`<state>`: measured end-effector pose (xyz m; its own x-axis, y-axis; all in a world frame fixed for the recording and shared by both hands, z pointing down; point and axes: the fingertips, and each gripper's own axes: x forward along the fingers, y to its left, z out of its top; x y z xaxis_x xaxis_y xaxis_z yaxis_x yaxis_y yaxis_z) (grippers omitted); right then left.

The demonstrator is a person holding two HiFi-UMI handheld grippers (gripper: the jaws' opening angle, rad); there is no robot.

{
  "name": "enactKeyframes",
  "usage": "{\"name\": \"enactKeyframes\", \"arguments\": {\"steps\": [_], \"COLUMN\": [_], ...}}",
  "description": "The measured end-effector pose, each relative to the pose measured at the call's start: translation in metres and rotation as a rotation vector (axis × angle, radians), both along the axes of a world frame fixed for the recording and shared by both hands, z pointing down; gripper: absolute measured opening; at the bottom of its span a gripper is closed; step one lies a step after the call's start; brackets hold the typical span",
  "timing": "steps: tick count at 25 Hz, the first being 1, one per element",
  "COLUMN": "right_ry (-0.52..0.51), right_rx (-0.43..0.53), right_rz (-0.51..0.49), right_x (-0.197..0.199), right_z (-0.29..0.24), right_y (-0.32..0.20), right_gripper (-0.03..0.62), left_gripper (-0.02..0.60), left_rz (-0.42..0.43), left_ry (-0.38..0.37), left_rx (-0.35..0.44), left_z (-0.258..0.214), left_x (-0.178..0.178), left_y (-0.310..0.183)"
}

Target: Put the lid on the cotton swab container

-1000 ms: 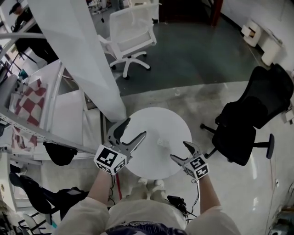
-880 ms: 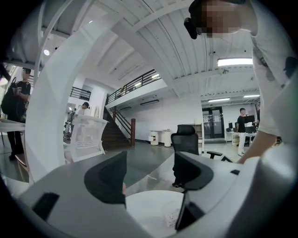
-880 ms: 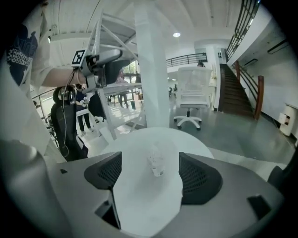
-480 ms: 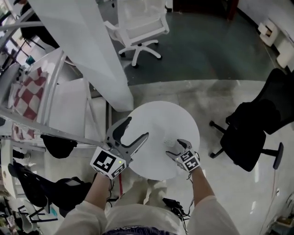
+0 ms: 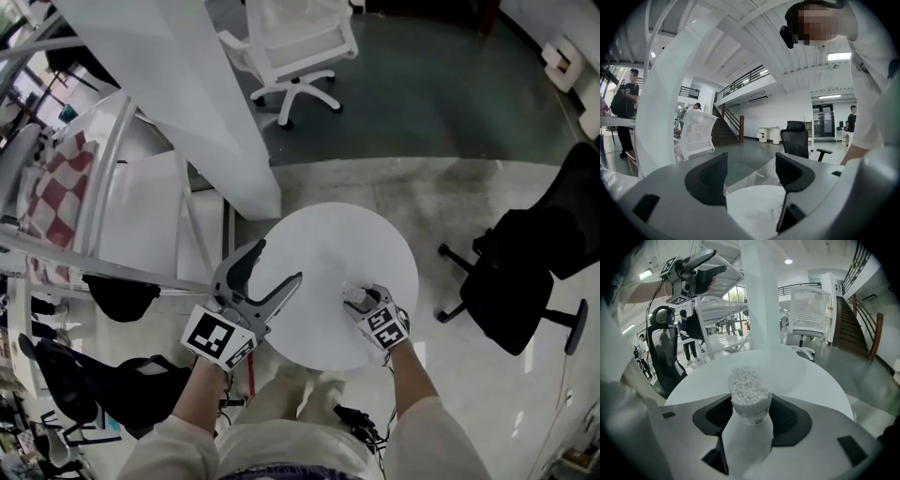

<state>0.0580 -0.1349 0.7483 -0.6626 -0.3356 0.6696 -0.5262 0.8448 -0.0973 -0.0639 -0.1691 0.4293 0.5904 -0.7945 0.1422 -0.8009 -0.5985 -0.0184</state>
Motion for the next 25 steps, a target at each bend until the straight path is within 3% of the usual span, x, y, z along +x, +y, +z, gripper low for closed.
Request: {"name": "enactKeyframes", "arguments": {"steps": [10,20,25], "right_ry": [0.0,-0.12,-0.179], "right_rx": [0.045,0.121,0.18], "right_rz": [-0.021,0.001,-0.064], "right_x": [0.0,-0.013,-0.03], "right_z": [-0.001,-0.068,-0.13], "right_y": [-0.007,-0.024,-0.023], "right_gripper": [0.236,0.232,0.232], "left_gripper": [0.316,0.316,0.316], "left_rz": [-0.008,0.014,0.117], "left_ry": [-0.008,-0.02,-0.09], "left_rx": [-0.021,-0.004,0.011], "left_z": [0.01,0.0,-0.008], "left_x": [-0.012,-0.019,-0.012], "left_y": [-0.004,-0.003,0.002]}}
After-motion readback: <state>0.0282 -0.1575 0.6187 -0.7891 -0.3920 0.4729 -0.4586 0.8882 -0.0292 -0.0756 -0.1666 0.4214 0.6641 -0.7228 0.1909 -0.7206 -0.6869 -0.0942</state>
